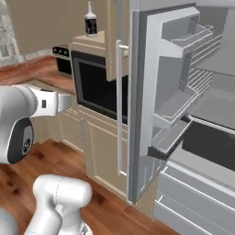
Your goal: There is a bowl on the dining counter. Grab a lemon wedge from the fridge and place it in the bowl. Then get the liquor bottle and glass cup from the cabinet and place them next to the bowl.
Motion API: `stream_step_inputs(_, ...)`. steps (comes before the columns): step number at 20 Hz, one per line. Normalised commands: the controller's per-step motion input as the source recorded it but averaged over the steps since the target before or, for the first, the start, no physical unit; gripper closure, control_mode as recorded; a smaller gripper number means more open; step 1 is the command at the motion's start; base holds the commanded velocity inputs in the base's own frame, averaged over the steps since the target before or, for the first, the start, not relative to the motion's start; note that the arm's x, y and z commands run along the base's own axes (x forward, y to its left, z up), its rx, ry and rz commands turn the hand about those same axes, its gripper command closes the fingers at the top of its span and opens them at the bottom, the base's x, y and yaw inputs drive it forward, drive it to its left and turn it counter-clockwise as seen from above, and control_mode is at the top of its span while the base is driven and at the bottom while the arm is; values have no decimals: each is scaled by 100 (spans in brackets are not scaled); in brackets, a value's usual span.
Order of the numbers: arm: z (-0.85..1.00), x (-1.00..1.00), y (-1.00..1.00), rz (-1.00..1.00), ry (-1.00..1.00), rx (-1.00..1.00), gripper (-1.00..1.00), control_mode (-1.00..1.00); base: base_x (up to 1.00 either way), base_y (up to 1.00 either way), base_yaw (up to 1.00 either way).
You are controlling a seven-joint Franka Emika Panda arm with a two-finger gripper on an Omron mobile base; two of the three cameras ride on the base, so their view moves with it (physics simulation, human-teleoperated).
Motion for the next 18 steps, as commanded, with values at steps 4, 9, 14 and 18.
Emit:
stream_step_inputs(4, 0, 0, 0, 0, 0, 0, -100, 100, 50, 43, -54)
stream_step_inputs(9, 0, 0, 0, 0, 0, 0, -100, 100, 66, 51, -54)
stream_step_inputs(14, 0, 0, 0, 0, 0, 0, -100, 100, 70, 79, -50)
stream_step_inputs(18, 0, 0, 0, 0, 0, 0, -100, 100, 41, 74, -39)
